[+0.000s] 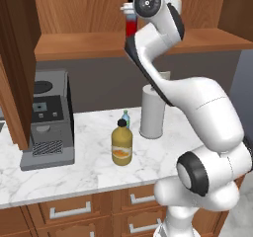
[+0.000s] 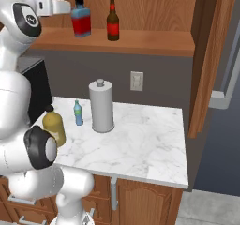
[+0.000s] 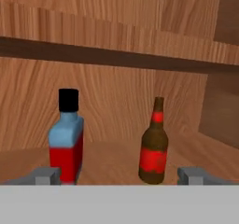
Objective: Sort all alcoholic drinks to one cabinet, and non-alcoholic drinks to the other.
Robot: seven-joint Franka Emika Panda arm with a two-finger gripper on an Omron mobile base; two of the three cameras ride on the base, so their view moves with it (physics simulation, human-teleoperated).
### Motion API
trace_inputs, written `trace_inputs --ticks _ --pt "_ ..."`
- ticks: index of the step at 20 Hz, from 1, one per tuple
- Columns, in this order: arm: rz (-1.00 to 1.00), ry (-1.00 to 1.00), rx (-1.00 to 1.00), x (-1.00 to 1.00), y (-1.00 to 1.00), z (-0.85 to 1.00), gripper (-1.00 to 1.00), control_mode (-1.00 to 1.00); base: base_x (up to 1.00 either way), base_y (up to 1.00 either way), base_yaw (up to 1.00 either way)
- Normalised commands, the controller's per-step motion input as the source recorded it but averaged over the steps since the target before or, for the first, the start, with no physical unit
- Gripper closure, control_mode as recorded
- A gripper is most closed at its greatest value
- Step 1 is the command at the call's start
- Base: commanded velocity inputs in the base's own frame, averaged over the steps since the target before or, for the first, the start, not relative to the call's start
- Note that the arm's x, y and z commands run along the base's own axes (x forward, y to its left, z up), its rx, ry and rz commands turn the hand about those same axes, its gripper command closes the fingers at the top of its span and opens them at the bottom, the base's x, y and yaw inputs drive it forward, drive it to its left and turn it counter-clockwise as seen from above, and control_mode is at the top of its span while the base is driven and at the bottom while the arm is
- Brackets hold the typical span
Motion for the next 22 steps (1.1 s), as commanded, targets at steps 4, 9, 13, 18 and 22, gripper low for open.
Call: trace_inputs --ticks 4,9,13,18,22 --pt "-0.03 0.0 0.06 -1.0 0.0 -0.1 -1.0 -1.0 0.0 0.0 0.0" --pt "-0.08 0.0 0.06 -1.0 0.0 -0.09 -1.0 -1.0 0.0 0.0 0.0" --pt "-0.14 0.0 0.03 -1.0 0.04 -0.2 -1.0 -1.0 0.0 0.0 0.0" --pt "-0.12 0.01 0.0 -0.98 0.06 -0.45 -1.0 -1.0 0.0 0.0 0.0" --pt "-0.1 0.03 0.0 -0.84 0.1 -0.68 -1.0 -1.0 0.0 0.0 0.0"
